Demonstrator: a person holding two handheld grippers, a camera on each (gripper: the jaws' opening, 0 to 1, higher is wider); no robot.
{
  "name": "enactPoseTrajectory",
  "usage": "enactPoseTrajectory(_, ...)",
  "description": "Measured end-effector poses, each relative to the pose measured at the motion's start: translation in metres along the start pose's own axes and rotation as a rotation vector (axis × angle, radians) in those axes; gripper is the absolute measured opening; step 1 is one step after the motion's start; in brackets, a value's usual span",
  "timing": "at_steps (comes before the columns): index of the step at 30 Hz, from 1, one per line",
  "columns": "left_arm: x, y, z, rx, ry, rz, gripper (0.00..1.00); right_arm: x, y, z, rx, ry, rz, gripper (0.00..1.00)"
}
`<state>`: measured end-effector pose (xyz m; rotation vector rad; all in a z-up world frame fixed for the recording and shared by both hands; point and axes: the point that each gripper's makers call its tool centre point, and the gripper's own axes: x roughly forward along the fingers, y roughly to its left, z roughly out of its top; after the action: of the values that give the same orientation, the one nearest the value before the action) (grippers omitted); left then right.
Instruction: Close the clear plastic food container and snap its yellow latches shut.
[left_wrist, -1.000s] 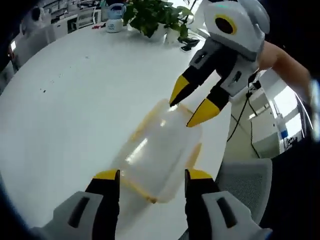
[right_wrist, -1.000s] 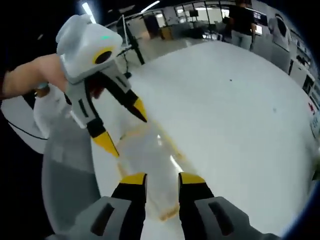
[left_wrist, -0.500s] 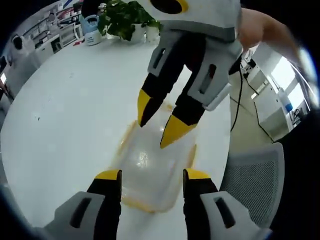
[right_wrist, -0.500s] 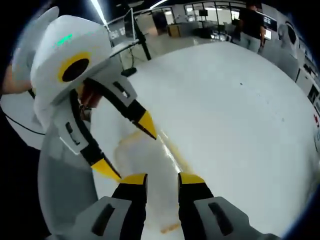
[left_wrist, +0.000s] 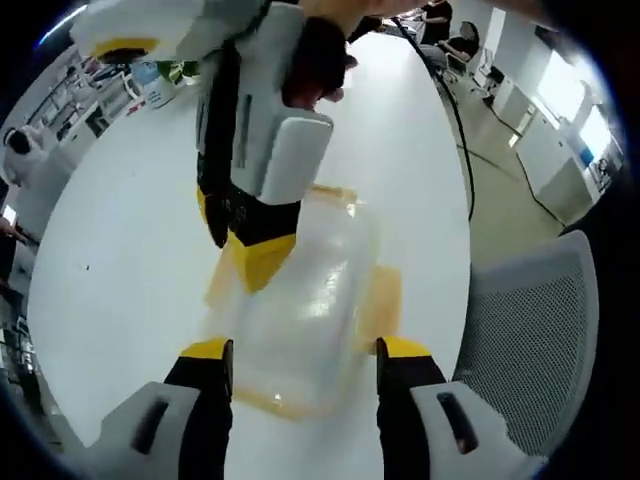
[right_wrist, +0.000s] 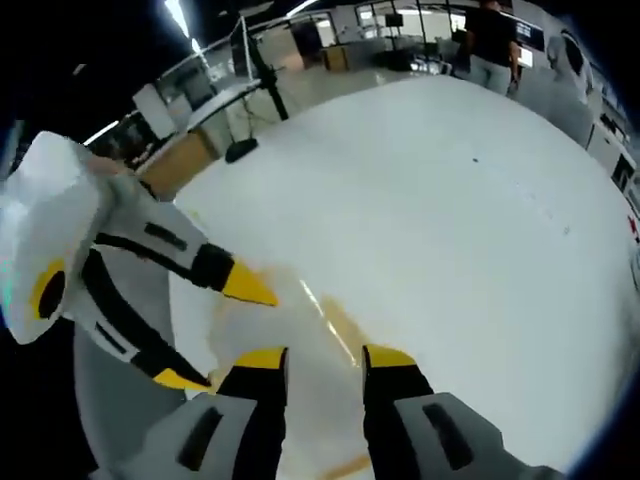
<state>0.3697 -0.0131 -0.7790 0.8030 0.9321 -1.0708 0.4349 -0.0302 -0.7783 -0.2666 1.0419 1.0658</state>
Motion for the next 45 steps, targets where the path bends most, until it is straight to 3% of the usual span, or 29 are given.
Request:
enactPoseTrajectory(9, 0.011, 0.003, -0.009, 0.1, 0.048, 0.107, 0.62, 0.003, 0.0, -0.004, -0.013, 0.034, 0.028, 0.33)
enactPoseTrajectory(14, 0.006, -0.002, 0.006, 0.089, -0.003, 0.126, 0.62, 0.007, -0.001, -0.007, -0.051, 0.08, 0.056, 0.37)
enactPoseTrajectory(19, 0.01, -0.006, 0.012, 0.095, -0.022, 0.113, 0.61, 0.011, 0.003, -0.005, -0.093, 0.104, 0.109, 0.39)
enactPoseTrajectory(23, 0.015, -0.003, 0.01, 0.113, -0.004, 0.124, 0.59, 0.015, 0.006, -0.005, -0.13, 0.137, 0.14, 0.39)
enactPoseTrajectory(33, 0.018, 0.002, 0.009, 0.124, 0.003, 0.138, 0.61, 0.02, 0.007, -0.002, -0.145, 0.191, 0.223, 0.37)
enactPoseTrajectory(38, 0.019, -0.001, 0.011, 0.176, -0.003, 0.132, 0.57, 0.021, 0.01, -0.003, -0.171, 0.213, 0.25, 0.36)
enactPoseTrajectory(45, 0.019, -0.001, 0.011, 0.179, 0.007, 0.132, 0.55, 0.021, 0.009, -0.003, -0.169, 0.228, 0.26, 0.34)
